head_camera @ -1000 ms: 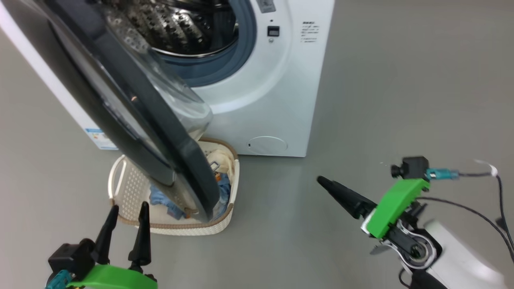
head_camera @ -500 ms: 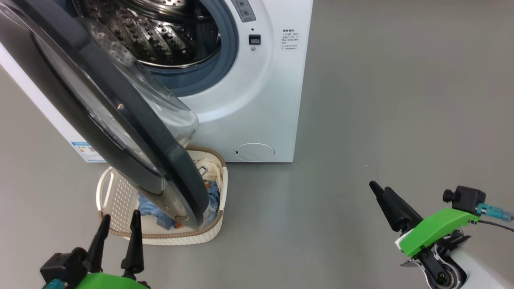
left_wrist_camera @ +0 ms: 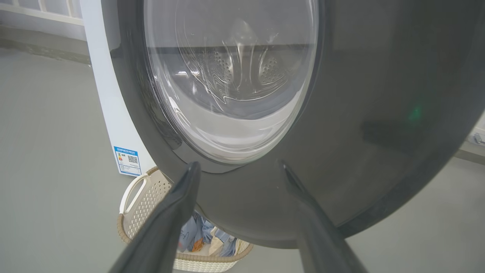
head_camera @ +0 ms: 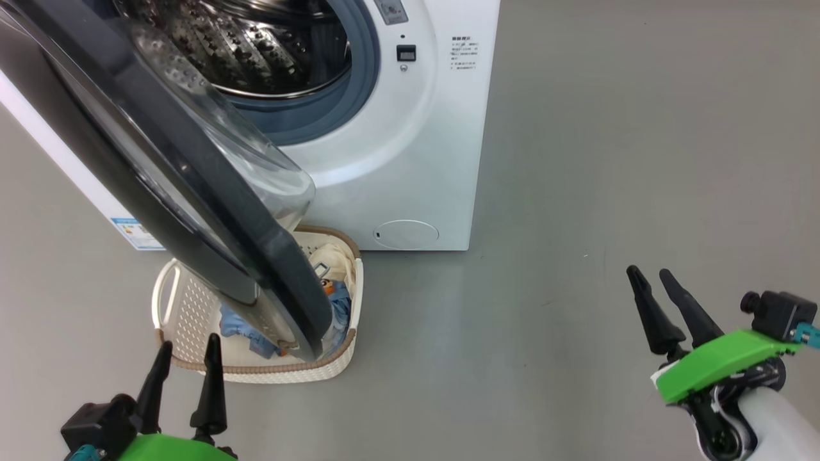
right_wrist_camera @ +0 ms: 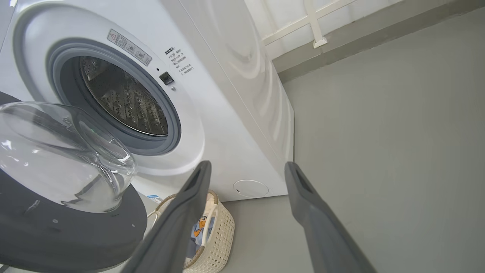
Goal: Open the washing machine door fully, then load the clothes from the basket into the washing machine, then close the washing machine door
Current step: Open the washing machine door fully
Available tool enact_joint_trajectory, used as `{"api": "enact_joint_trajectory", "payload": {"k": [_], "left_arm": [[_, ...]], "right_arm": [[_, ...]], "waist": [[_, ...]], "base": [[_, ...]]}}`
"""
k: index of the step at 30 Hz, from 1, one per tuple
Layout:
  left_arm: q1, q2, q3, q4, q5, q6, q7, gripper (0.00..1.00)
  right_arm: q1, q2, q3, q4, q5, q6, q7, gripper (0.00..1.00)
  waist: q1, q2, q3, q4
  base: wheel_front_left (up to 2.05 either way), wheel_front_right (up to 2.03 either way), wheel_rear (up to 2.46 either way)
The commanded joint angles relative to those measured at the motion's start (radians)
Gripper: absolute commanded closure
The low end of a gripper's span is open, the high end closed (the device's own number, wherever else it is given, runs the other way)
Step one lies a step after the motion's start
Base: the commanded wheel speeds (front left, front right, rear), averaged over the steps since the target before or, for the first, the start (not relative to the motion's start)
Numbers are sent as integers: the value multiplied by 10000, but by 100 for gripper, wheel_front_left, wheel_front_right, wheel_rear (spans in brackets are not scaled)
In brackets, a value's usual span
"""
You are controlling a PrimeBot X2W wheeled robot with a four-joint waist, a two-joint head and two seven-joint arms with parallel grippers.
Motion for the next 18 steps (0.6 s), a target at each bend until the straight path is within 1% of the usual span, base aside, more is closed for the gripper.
{"api": "enact_joint_trajectory", "payload": {"k": [1, 3, 9, 15, 18], "left_arm": [[-321, 153, 376, -206, 97, -16, -65, 0], [-338, 150, 391, -203, 105, -16, -65, 0], [-357, 154, 449, -254, 153, -16, -65, 0], [-422, 157, 458, -328, 191, -16, -65, 0], [-456, 159, 454, -332, 189, -16, -65, 0]], "right_arm": [[304, 0, -48, -313, -381, 29, -119, 0], [578, 167, -540, -584, -1297, 29, -120, 0], [1272, 848, -2100, -1604, -3422, 29, -121, 0], [1742, 1373, -2958, -2523, -4845, 29, -121, 0], [1964, 1533, -3135, -2581, -5255, 29, -121, 0]], "waist": [[0, -1, 0, 9], [0, -1, -11, 26], [0, -1, -25, 24], [0, -1, 60, 48], [0, -1, 92, 72]], "base": [[0, 0, 0], [0, 0, 0], [0, 0, 0], [0, 0, 0], [0, 0, 0]]}}
